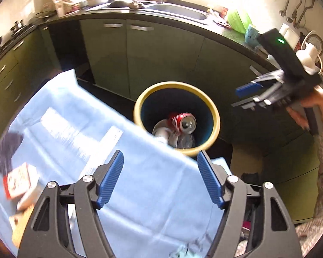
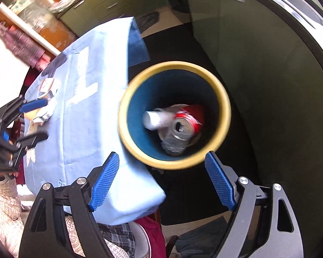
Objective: Collect trash
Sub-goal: 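Grasp the red-and-white milk carton with the right gripper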
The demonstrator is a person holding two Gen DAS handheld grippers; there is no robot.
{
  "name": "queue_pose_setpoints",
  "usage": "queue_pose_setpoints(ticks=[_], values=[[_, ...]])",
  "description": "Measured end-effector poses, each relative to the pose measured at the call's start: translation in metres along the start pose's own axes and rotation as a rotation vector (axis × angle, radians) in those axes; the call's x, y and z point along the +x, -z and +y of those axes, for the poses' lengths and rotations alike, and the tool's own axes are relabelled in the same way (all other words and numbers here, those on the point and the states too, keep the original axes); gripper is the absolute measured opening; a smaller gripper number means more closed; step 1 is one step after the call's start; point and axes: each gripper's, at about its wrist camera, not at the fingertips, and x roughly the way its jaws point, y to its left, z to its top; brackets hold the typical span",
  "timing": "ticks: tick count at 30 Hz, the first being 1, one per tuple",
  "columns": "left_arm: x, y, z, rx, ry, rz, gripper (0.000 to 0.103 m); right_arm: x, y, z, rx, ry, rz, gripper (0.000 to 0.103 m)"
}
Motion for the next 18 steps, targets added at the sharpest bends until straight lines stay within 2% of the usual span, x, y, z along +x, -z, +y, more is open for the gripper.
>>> queue_pose_setpoints(ticks=[4,10,14,18], values=[[-0.044,0.063,0.032,-0.089,-0.055,-0.034,0.079,0.020,-0.030,0.064,-0.127,-0.024,0.026,0.081],[-0.096,0.148,0.082,-0.248,-0.255,-0.070,0.087,0.062,-0.077,0.184,-0.377,-0.059,0.044,0.079],[-0.117,0.185,0.108,-0.321,-0.278,-0.063,0.087,0.087,-0.104,0.265,-0.562,-0.058,0.026,0.076],[-0.129,0.205,0.121,-0.346,-0.294,-0.068,0.087,0.114,-0.132,0.333,-0.710,-0.029,0.022,0.076]])
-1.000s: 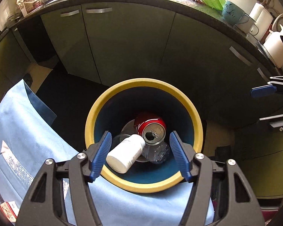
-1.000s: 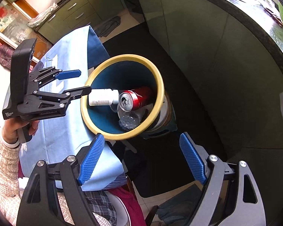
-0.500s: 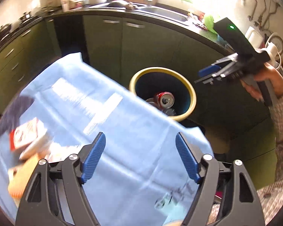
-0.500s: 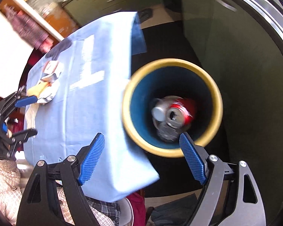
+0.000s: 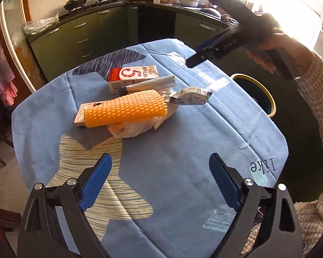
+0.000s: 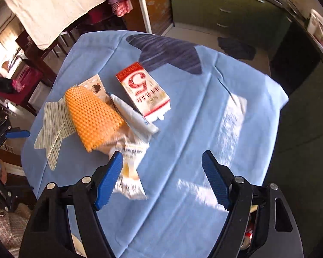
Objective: Collect trash
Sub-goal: 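Grasp the red-and-white milk carton with the right gripper, then carry the milk carton over the bin and open the right gripper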
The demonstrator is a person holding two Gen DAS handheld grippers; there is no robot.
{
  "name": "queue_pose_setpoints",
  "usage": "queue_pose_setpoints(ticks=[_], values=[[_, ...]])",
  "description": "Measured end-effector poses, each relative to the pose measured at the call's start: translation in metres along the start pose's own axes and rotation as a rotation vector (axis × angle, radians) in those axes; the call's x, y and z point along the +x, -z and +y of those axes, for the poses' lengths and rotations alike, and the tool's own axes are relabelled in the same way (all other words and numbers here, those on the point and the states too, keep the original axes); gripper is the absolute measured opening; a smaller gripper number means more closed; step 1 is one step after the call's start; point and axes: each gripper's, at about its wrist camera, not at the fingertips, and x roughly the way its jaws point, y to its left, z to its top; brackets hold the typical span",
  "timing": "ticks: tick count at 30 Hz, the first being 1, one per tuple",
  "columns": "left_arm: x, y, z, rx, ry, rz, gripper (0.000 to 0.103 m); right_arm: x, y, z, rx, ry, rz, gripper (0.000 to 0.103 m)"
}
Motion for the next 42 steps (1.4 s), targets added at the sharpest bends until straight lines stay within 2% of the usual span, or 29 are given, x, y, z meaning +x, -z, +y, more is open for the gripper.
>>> queue_pose_setpoints(ticks=[6,12,15,20,23,29,31,38,42], values=[[-0.007,0.008,0.015,-0.021,0.001,-0.016,0.088,0.052,-0.063,0.027,-0.202,0.102,0.080,0.076],[-0.008,0.012,0.025,-0.041,0.007,-0.014,0.088,0.086,-0.082,0.034,-0.284,0.061,0.179,0.076],[-0.007,0.014,0.028,-0.051,0.015,-0.009,0.088,0.101,-0.087,0.034,-0.300,0.075,0.213,0.076],[-0.005,0.015,0.029,-0.054,0.035,-0.002,0.088,0.117,-0.090,0.032,-0.299,0.059,0.241,0.074],[-0.004,0.014,0.029,-0.051,0.037,0.001,0.088,0.124,-0.090,0.029,-0.277,0.027,0.250,0.060],[-0.003,0.015,0.027,-0.050,0.046,0.008,0.088,0.128,-0.086,0.020,-0.237,0.002,0.239,0.061],[-0.003,0.015,0.026,-0.047,0.043,0.009,0.088,0.127,-0.085,0.012,-0.209,-0.003,0.210,0.057],[-0.007,0.015,0.023,-0.046,0.039,0.007,0.088,0.103,-0.079,-0.019,-0.114,0.071,0.150,0.054],[-0.010,0.014,0.015,-0.034,0.044,-0.002,0.088,0.073,-0.065,-0.037,-0.046,0.084,0.111,0.054]])
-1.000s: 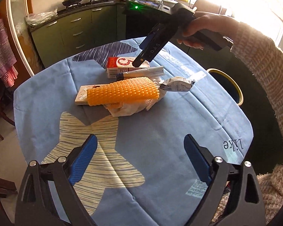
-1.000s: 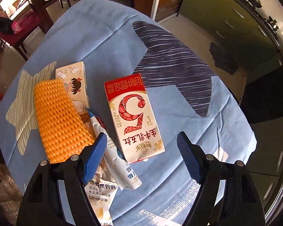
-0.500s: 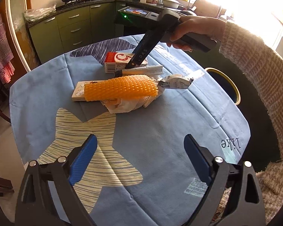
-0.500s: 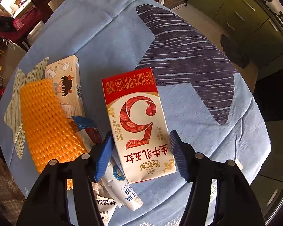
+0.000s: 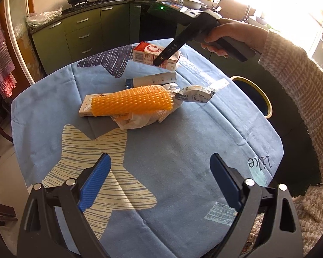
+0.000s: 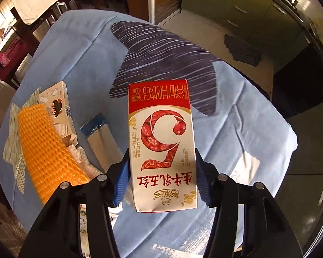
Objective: Collect trash
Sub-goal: 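Carry the milk carton over the bin and open the right gripper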
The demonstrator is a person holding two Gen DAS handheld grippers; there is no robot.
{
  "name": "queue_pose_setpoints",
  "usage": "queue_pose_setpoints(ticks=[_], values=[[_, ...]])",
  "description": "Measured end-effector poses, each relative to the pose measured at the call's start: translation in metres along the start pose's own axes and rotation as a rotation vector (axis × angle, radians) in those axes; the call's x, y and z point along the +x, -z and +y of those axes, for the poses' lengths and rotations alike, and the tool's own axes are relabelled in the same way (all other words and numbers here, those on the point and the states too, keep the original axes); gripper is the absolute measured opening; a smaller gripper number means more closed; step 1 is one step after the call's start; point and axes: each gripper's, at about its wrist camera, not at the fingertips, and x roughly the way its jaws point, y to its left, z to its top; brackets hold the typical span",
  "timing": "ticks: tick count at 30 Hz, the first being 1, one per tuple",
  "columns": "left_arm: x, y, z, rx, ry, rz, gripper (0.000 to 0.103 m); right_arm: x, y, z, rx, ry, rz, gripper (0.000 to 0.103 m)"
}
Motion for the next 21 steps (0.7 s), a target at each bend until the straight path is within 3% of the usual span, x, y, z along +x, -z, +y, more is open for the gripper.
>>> queue_pose_setpoints(ticks=[6,12,17,21], values=[[-0.004,0.000,-0.017,0.039,0.010,-0.009,0.089,-0.061,0.070,-0.028,0.142,-0.021,-0.078,0.054],[-0.004,0.000,-0.032,0.076,0.023,-0.011,0.090,-0.097,0.210,-0.072,0.340,0.041,-0.052,0.054],[0.002,-0.003,-0.044,0.111,0.039,-0.001,0.091,-0.093,0.325,-0.119,0.550,0.097,0.034,0.054],[0.007,-0.009,-0.055,0.128,0.049,0.004,0.091,-0.069,0.376,-0.147,0.658,0.098,0.093,0.054]])
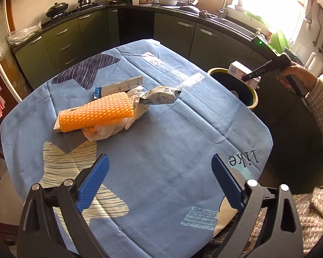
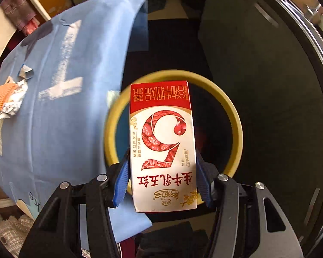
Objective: Collect trash
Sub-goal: 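Carry the milk carton over the bin and open the right gripper, then grasp the crumpled white snack wrapper with the left gripper and lift it over the bin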
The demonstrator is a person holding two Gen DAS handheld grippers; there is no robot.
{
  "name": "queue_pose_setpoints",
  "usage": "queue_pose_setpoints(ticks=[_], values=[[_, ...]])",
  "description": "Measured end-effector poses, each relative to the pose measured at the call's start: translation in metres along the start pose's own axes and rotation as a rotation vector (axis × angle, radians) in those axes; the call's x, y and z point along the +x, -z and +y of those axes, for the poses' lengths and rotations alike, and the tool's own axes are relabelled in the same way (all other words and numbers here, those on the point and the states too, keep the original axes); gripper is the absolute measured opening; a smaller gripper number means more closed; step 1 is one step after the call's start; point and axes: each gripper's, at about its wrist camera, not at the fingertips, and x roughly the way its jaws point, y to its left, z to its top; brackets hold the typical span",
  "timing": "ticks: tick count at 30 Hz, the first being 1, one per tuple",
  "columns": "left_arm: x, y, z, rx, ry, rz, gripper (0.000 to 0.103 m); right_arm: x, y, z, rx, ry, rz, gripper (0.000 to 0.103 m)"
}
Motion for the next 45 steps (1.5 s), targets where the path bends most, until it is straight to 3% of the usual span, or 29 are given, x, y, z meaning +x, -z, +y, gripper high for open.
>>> queue_pose_setpoints(ticks=[7,9,12,19,28,33,39,41,43,45], values=[[0.006,-0.008,-0.021,0.053,-0.001,0.017,0.092,0.041,-0.018,-0.019,0.063,0.003,0.050,0.054],[0.009,-0.009,-0.025,0.061,-0.003,0.026,0.092,0.041,-0.027,-0.024,0.091,0.021,0.028,0.066],[0.013,-0.011,-0.027,0.075,-0.007,0.033,0.092,0.032,-0.032,-0.022,0.104,0.003,-0.007,0.067],[0.040,-0.031,-0.027,0.140,-0.010,0.040,0.093,0.013,-0.012,-0.006,0.072,-0.039,-0.042,0.067],[0.095,-0.063,-0.040,0.345,0.030,0.043,0.093,0.003,0.007,0.007,0.056,-0.087,-0.043,0.067],[0.125,-0.074,-0.042,0.382,0.028,0.077,0.093,0.009,0.005,0.005,0.064,-0.126,-0.035,0.067],[0.141,-0.087,-0.030,0.348,0.035,0.077,0.093,0.012,0.006,0.006,0.059,-0.147,-0.030,0.067],[0.143,-0.089,-0.028,0.345,0.040,0.067,0.090,0.012,0.007,0.006,0.060,-0.156,-0.030,0.067],[0.145,-0.091,-0.027,0.344,0.046,0.074,0.072,0.012,0.008,0.006,0.061,-0.158,-0.030,0.067],[0.150,-0.091,-0.025,0.341,0.042,0.093,0.061,0.012,0.009,0.005,0.065,-0.168,-0.028,0.067]])
